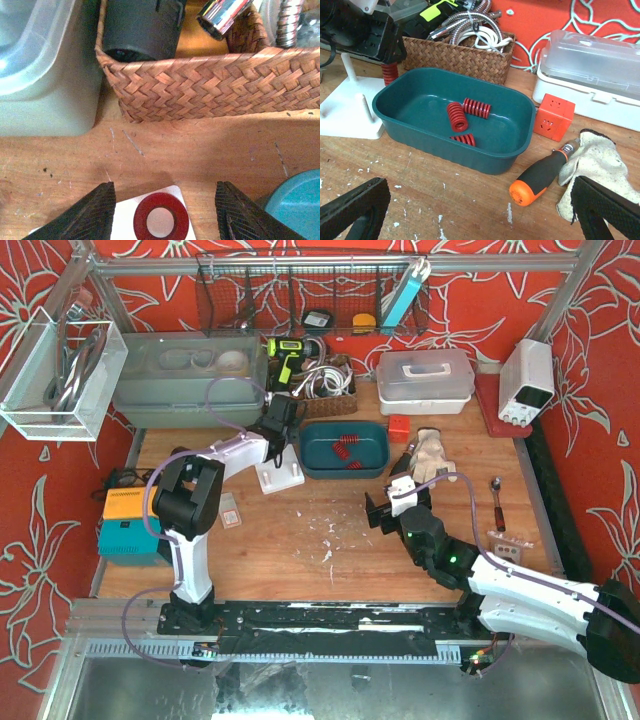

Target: Install the large spring

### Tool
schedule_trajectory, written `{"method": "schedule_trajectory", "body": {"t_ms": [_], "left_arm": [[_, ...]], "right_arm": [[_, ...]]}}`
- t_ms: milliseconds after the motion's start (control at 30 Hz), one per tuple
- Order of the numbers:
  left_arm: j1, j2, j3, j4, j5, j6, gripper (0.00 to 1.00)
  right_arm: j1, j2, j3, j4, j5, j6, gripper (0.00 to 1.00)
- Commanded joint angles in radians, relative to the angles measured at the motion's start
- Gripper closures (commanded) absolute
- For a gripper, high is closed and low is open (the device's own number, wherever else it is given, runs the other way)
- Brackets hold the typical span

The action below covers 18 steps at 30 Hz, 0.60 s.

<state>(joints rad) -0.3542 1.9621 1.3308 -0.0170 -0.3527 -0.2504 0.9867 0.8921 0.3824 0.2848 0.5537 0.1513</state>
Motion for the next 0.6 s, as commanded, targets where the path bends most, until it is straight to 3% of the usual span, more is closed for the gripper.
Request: {"method": "schedule_trajectory", "body": {"t_ms": [0, 300, 567], "left_arm": [[0.004, -0.008, 0.034, -0.042, -0.015, -0.013, 0.39], [0.003, -0.135, -0.011, -0.072, 0.038, -0.074, 0.21], [-0.003, -0.367, -0.192, -0.033, 0.154, -0.108, 0.06]], "right_arm": [[-0.004, -0.001, -0.002, 0.015, 0.052, -0.009, 0.01], [-0.004, 0.015, 0.002, 0.02, 0.044, -0.013, 0.01], [-0.006, 0.038, 0.017, 0.021, 0.09, -0.013, 0.01]]}}
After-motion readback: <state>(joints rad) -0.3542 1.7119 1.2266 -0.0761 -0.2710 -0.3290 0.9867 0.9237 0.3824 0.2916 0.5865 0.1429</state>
